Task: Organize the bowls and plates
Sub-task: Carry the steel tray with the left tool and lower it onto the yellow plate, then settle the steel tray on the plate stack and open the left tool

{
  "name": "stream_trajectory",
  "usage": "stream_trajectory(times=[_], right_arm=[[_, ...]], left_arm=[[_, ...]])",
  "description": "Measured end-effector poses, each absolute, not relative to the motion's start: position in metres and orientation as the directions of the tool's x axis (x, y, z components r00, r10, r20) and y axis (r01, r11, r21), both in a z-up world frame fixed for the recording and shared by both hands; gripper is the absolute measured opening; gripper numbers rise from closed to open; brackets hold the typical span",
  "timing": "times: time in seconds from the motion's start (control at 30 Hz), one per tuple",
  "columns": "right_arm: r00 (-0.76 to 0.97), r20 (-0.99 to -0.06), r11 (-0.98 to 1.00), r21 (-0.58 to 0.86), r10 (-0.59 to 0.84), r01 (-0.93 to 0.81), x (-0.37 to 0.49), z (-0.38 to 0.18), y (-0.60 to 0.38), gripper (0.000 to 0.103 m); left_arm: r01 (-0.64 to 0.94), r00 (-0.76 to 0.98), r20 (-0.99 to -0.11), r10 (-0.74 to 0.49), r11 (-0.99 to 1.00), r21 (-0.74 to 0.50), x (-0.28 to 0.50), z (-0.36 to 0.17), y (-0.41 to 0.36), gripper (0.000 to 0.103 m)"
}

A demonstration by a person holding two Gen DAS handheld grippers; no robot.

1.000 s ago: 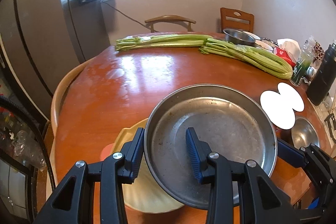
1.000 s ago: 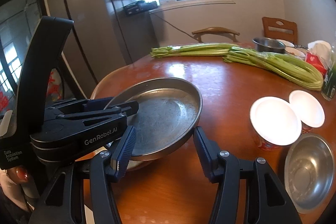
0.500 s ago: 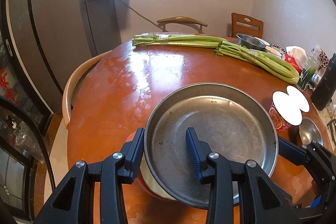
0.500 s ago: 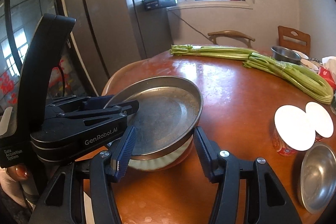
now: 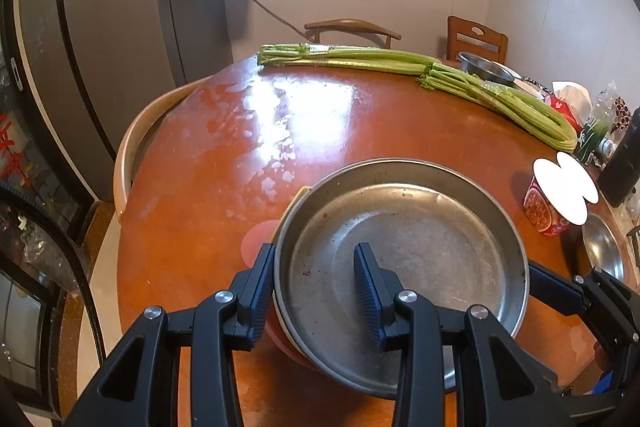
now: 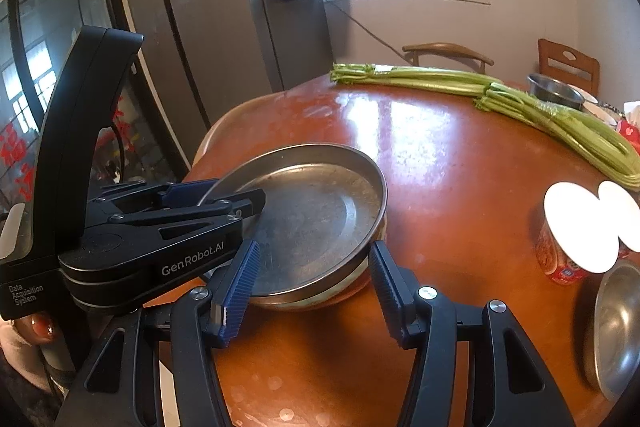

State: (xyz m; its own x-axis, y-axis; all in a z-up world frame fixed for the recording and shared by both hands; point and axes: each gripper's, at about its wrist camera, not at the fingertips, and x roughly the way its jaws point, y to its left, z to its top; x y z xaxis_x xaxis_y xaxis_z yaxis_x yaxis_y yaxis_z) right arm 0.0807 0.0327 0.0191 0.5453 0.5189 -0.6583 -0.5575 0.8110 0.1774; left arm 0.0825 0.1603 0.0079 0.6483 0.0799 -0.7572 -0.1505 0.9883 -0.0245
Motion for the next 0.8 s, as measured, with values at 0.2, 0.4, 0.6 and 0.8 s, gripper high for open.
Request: stream_trajectory(times=[0.2, 0.4, 0.6, 0.8], right_arm=[[0.527, -0.672, 0.804, 0.175, 0.52, -0.569, 0.076, 0.009, 0.031, 0.059], [0.521, -0.681, 0.804, 0.172, 0.514, -0.569, 0.076, 0.001, 0.031, 0.059], [0.534, -0.677, 0.805, 0.15, 0.507, -0.574, 0.08, -0.004, 0.034, 0.059], [0.529, -0.69, 0.801, 0.123, 0.493, -0.586, 0.088, -0.012, 0.04, 0.059]], left_arm=[[-0.157, 0.635, -0.769, 0.071, 0.987, -0.039, 0.078, -0.005, 0.161, 0.04], [-0.162, 0.629, -0.773, 0.083, 0.986, -0.026, 0.082, -0.011, 0.16, 0.038], [-0.172, 0.63, -0.771, 0.096, 0.985, -0.018, 0.086, -0.015, 0.16, 0.038], [-0.181, 0.62, -0.776, 0.116, 0.984, 0.003, 0.093, -0.022, 0.161, 0.038]])
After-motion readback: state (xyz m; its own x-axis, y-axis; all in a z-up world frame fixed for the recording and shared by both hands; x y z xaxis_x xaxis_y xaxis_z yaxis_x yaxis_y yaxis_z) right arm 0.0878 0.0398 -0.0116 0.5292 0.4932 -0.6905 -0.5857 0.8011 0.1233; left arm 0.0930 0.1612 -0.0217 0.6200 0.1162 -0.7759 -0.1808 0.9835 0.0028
